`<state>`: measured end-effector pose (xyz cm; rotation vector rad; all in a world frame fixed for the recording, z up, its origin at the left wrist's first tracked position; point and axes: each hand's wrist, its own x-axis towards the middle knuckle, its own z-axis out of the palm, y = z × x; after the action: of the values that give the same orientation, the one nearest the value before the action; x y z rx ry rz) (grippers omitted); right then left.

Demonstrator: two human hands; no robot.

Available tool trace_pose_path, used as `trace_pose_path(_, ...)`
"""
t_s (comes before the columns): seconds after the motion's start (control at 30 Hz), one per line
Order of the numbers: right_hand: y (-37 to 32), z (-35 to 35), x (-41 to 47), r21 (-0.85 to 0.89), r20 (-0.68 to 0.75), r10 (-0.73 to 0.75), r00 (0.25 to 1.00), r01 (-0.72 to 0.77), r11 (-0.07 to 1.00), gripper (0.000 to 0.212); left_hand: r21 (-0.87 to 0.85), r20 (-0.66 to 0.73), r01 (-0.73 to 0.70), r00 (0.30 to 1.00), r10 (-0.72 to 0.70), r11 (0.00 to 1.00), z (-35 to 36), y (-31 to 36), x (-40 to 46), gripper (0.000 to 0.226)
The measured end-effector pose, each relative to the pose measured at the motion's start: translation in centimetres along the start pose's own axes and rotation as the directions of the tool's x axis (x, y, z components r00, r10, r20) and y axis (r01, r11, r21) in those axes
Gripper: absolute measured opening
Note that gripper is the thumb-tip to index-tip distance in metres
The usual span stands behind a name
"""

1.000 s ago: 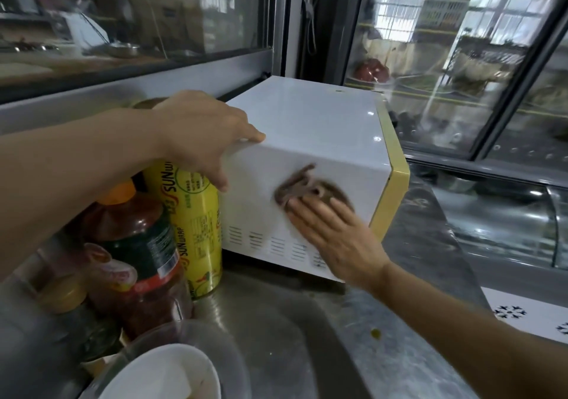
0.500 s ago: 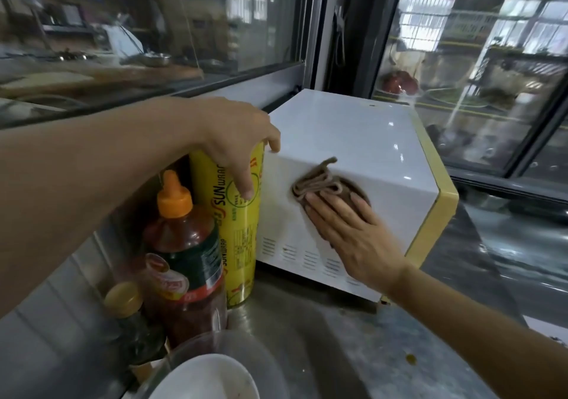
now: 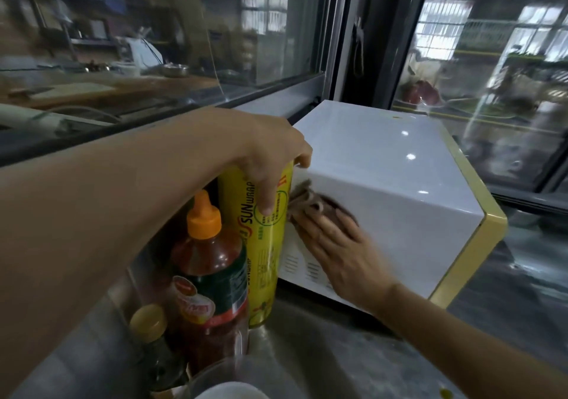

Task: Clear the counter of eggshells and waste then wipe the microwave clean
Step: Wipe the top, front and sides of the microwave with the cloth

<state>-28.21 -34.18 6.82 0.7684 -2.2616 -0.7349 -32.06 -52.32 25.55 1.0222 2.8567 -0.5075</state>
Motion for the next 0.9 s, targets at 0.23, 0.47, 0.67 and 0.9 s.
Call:
trace_pose_path(0.23, -1.8, 0.9, -2.2, -0.005, 0.113, -0.159, 0.981, 0.160, 0.987, 0.053, -0.056, -0.005, 0.018, 1.000, -0.019, 0.998, 0.1, 0.3, -0.3, 0.094)
trace_pose_path(0.47, -3.0, 3.0, -3.0, 0.028, 0.092, -0.126, 0.988, 0.124, 0.992, 0.057, -0.066, -0.026, 0.025, 0.999, -0.027, 0.998, 0.3, 0.2, -0.2, 0.094)
trace_pose_path(0.67, -6.1, 5.3, -3.0, 0.011, 0.357, -0.278, 0.892, 0.293, 0.956, 0.063, -0.063, -0.017, 0.028, 0.999, -0.029, 0.998, 0.4, 0.3, -0.1, 0.092)
trace_pose_path(0.9, -5.1, 5.2, -4.5, 0.072, 0.217, -0.237, 0.947, 0.226, 0.971, 0.068, -0.091, 0.011, 0.024, 1.000, -0.023, 0.996, 0.1, 0.4, -0.1, 0.096)
